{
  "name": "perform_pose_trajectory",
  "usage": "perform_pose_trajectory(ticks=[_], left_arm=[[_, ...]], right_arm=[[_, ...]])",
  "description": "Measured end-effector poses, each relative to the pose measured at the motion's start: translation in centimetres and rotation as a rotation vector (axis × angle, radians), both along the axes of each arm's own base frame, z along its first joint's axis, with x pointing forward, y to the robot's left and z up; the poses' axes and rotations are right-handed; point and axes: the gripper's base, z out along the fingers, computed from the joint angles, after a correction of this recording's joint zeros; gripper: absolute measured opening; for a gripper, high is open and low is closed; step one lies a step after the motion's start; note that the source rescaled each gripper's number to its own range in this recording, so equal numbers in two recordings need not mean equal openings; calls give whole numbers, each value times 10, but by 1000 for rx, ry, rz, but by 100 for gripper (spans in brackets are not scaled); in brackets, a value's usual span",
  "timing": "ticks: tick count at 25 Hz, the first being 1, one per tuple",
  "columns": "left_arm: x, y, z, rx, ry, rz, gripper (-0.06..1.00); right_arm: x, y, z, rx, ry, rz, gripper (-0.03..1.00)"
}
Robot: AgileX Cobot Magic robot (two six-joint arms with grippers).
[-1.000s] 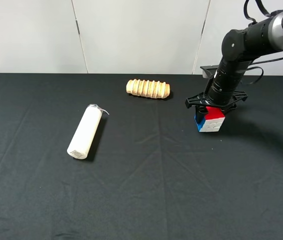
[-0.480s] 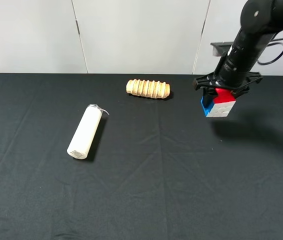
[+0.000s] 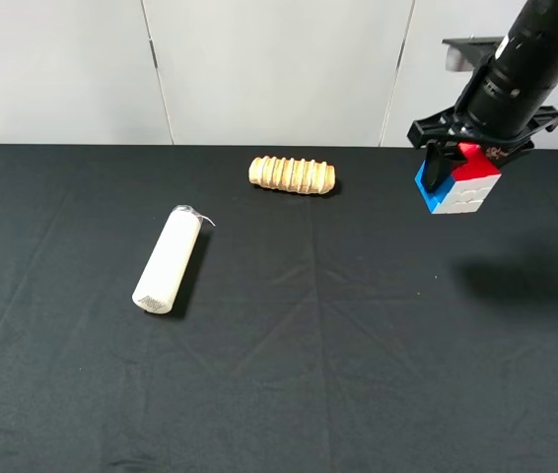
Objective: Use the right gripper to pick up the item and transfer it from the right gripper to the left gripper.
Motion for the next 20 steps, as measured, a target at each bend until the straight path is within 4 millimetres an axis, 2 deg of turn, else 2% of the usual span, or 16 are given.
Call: perform_pose_trajectory(ticks=[10, 14, 20], left_arm=[[0, 0, 0, 0, 0, 0, 88], [0, 0, 0, 0, 0, 0, 88], [0, 0, 0, 0, 0, 0, 88]], right_arm=[[-32, 12, 35, 84, 2, 146, 0], [-49, 33, 43, 87, -6, 257, 0], [-69, 70, 45, 108, -23, 489, 0]])
